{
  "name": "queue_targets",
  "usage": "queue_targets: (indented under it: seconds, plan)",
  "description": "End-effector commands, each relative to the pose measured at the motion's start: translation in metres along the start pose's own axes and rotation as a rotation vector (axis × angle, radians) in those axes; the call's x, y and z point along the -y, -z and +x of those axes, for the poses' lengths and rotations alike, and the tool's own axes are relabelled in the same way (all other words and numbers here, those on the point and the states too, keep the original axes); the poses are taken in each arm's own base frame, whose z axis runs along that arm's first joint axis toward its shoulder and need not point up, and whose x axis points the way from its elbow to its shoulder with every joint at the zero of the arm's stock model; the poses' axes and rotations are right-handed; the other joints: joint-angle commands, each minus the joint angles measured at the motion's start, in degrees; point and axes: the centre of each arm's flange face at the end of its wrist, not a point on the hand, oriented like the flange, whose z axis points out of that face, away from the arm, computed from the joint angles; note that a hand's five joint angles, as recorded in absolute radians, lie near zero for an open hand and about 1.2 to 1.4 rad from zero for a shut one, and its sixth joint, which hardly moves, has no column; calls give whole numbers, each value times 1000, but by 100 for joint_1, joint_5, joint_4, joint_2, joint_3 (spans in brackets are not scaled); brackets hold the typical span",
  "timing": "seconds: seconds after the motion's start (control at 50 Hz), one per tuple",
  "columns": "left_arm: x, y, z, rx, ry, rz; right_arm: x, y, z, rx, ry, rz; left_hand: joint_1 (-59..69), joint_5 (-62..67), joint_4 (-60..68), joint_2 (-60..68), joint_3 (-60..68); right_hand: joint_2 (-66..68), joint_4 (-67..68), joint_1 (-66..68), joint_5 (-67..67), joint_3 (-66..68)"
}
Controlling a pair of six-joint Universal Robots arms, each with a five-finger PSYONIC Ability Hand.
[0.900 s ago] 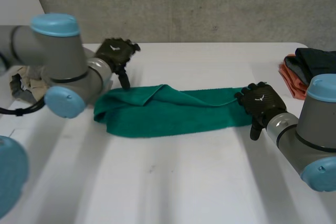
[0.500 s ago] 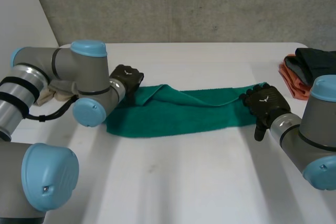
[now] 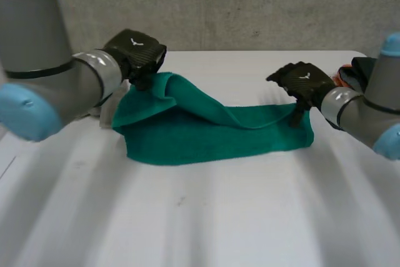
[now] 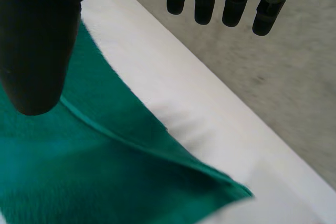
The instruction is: Fold the laundry.
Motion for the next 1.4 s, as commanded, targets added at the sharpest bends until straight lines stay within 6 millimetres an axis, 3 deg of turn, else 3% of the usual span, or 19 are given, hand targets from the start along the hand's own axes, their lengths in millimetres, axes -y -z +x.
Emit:
queue_targets:
  seconds: [0.02,0.14,0.24,0.3,0.36,0.48,0.64,0.78,0.9,0.94,1.02,1.08,1.16,1.18,1.24,1.26,1.32,1.34,1.4]
  plan:
    - [2,33,1,6,-33,91,-12,-35,-17,116,-34,-6,1402,1356,1165,1168,1211,-193,-203,-270,-275,-184]
    - [2,37,-13,94,-45,177,-31,-59,-32,138,-14,-5,1402,1356,1165,1168,1211,-193,-203,-270,-275,-184]
    - [2,30,-32,172,-45,232,-33,-65,-32,122,2,-1,1402,1356,1165,1168,1211,-193,-203,-270,-275,-184]
    - [0,27,-37,180,-35,238,-22,-62,-28,103,26,12,1402,1356,1165,1168,1211,-193,-203,-270,-275,-184]
    - [-5,25,-37,167,-22,219,2,-52,-13,53,47,54,1402,1356,1165,1168,1211,-193,-203,-270,-275,-184]
    - [-9,27,-34,140,2,180,12,-40,5,15,24,62,1402,1356,1165,1168,1211,-193,-203,-270,-275,-184]
    - [6,39,-30,124,57,200,-14,-36,2,26,-84,-36,1402,1356,1165,1168,1211,832,823,755,750,841]
    - [19,42,-26,118,83,238,-34,-26,-26,71,-220,-152,1402,1356,1165,1168,1211,1085,1075,1008,1003,1094]
    - [23,44,-27,123,111,246,-46,-41,-37,-1,-217,-119,1402,1356,1165,1168,1211,1236,1226,1159,1154,1245]
    - [23,44,-28,127,119,249,-47,-47,-35,-37,-201,-98,1402,1356,1165,1168,1211,1571,1561,1494,1489,1580]
    - [29,43,-32,136,131,273,-46,-62,-34,-97,-170,-38,1402,1356,1165,1168,1211,3603,3593,3526,3521,3612]
    - [35,39,-39,158,145,303,-39,-73,-33,-129,-148,14,1402,1356,1165,1168,1211,6799,6789,6722,6717,6808]
    - [44,27,-49,184,149,360,-8,-79,-7,-229,-116,121,1402,1356,1165,1168,1211,6807,6797,6730,6725,6816]
    - [49,18,-58,209,148,400,16,-77,10,-288,-98,197,1402,1356,1165,1168,1211,6807,6797,6730,6725,6816]
    - [57,3,-80,283,138,472,58,-69,36,-378,-63,337,1402,1356,1165,1168,1211,6807,6797,6730,6725,6816]
    - [64,-6,-97,345,131,530,87,-60,52,-435,-36,440,1402,1356,1165,1168,1211,6807,6797,6730,6725,6816]
    - [76,-16,-123,435,131,624,127,-42,69,-497,0,579,1402,1356,1165,1168,1211,6807,6797,6730,6725,6816]
    - [83,-21,-139,484,137,679,151,-29,76,-524,23,661,1402,1356,1165,1168,1211,6807,6797,6730,6725,6816]
    - [92,-25,-154,522,159,749,177,-11,84,-547,55,755,1402,1356,1165,1168,1211,6807,6797,6730,6725,6816]
